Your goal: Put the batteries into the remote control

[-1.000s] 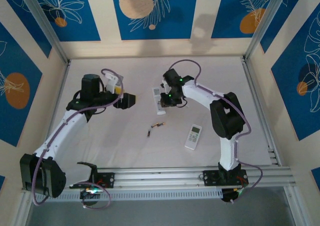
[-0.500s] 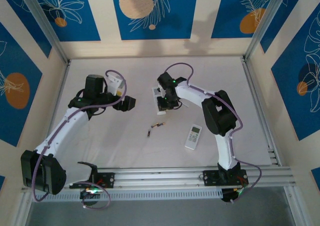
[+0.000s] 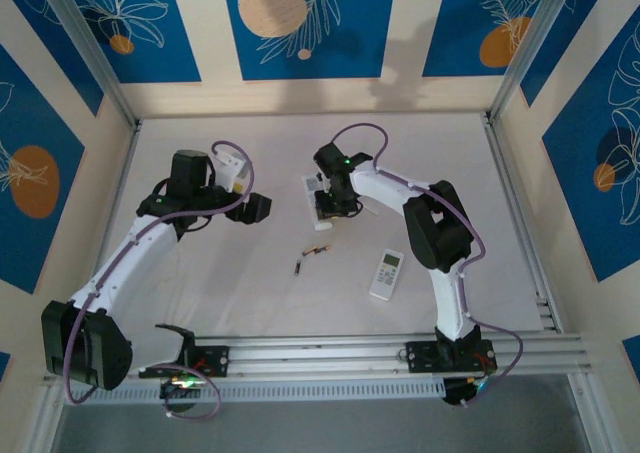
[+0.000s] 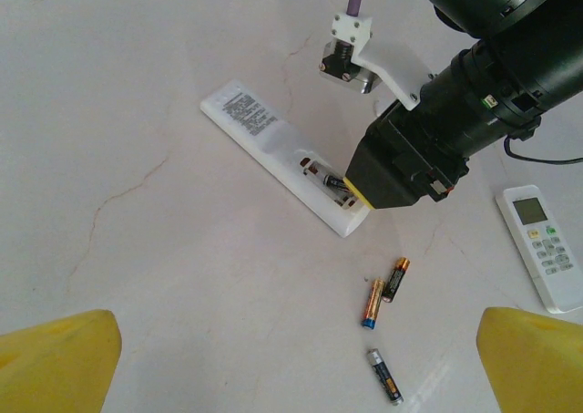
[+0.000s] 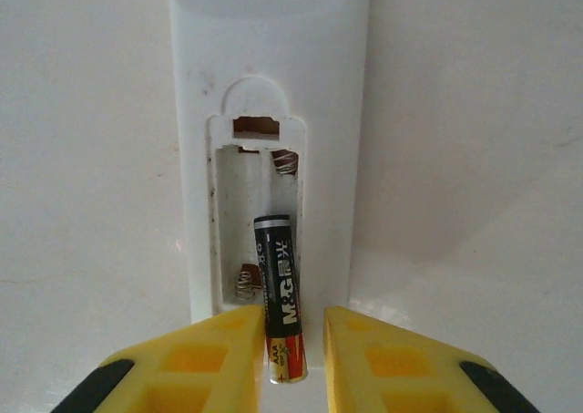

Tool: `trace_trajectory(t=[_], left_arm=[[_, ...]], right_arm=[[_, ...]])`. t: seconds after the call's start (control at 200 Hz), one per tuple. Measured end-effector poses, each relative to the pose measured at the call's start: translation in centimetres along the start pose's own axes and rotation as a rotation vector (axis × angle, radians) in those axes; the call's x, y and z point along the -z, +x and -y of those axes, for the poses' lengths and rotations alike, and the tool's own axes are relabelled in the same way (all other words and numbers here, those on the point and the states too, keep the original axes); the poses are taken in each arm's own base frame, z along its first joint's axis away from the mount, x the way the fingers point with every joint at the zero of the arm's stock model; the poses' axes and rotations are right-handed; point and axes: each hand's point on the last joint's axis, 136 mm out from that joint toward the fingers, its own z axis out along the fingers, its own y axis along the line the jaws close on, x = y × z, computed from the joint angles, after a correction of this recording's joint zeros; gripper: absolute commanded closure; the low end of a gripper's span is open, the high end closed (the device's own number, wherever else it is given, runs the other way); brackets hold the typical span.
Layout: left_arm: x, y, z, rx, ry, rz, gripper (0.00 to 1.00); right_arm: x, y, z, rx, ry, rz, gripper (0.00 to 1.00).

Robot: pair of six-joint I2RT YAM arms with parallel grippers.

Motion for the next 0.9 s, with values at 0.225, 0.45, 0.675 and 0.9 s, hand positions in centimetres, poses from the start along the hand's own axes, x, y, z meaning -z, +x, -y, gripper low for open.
trace_trajectory(t=[0.225, 0.45, 0.675, 0.9], left_arm=[[0.0, 0.0, 0.0, 0.0, -0.003, 0.0, 0.0], [0.0, 0.0, -0.1, -0.001, -0.009, -0.001, 0.0], [0.0, 0.0, -0.1, -0.001, -0.009, -0.001, 0.0], [0.0, 0.0, -0.1, -0.001, -0.009, -0.001, 0.0]], right_arm=[[-0.4, -0.4, -0.1, -0.013, 0.006, 0.004, 0.79], [-0.4, -0.9, -0.1, -0.016, 0.031, 0.021, 0.81], [-0.5, -1.0, -0.1, -0.009, 0.064, 0.025, 0.81], [-0.5, -1.5, -0.1, -0.014, 0.075, 0.033, 0.81]])
